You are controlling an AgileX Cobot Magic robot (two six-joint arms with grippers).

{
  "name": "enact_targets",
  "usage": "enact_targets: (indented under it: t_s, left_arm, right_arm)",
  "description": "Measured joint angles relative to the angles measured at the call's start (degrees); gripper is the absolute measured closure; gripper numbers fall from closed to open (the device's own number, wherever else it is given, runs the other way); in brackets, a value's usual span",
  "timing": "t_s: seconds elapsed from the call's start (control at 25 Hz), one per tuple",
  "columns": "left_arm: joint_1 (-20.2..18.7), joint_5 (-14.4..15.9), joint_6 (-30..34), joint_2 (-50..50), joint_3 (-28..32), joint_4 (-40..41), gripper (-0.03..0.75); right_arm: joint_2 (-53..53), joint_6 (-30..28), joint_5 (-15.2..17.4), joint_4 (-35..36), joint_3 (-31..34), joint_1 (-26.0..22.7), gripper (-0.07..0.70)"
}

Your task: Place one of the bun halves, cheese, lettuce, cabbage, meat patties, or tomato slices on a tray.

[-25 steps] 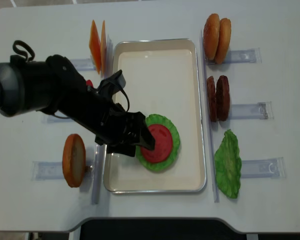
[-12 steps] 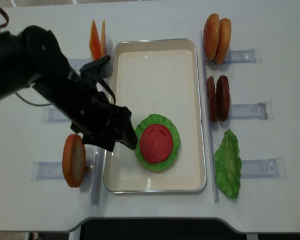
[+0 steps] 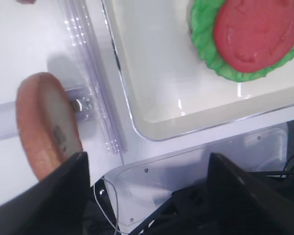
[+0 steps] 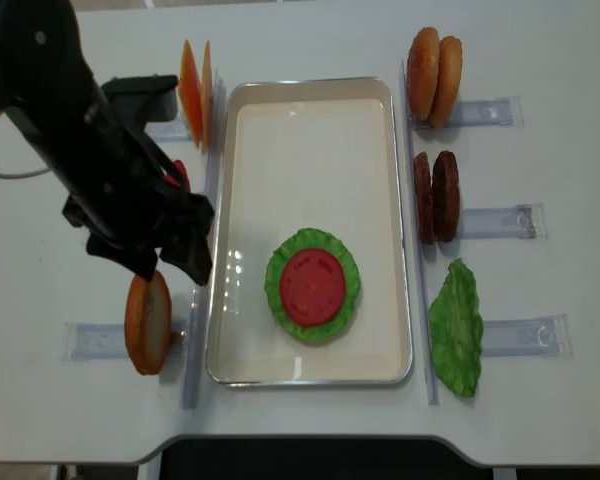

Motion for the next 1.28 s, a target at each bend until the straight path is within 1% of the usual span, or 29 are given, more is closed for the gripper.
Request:
enact_targets:
  t_s: [0.2,0.32,0.56,0.8,0.92,1.12,1.2,1.28]
  left_arm:
    - [0.0,0.3,0.0,-0.4,0.0,0.9,0.151]
    - [1.5,0.3,1.9,-0.4,0.0,2.4,0.151]
    - [9.1,0.3,8.2,-0.4,0.0,4.7,0.151]
    - [16.4,0.3,11.7,-0.8,0.0,5.3,0.151]
    - [21.1,0.3,13.0,-2.0,0.0,5.9,0.151]
    - [30.1,0.3,16.5,-5.1,0.0,6.1,0.151]
    - [32.4,0.4,16.9,-6.3,0.0,6.5,0.151]
    - [33.2,0.5,17.5,-7.1,0.0,6.5,0.151]
  right_arm:
    - [0.0,0.0,0.0,0.0,0.0,0.0,0.167]
    - [0.0,0.0,0.0,0.0,0.0,0.0,0.167]
    - [0.0,0.0,0.0,0.0,0.0,0.0,0.167]
    - [0.0,0.0,0.0,0.0,0.0,0.0,0.167]
    - [0.0,0.0,0.0,0.0,0.0,0.0,0.167]
    - [0.0,0.0,0.0,0.0,0.0,0.0,0.169]
    - [0.0,0.0,0.0,0.0,0.0,0.0,0.169]
    - [0.0,0.0,0.0,0.1,0.0,0.0,0.169]
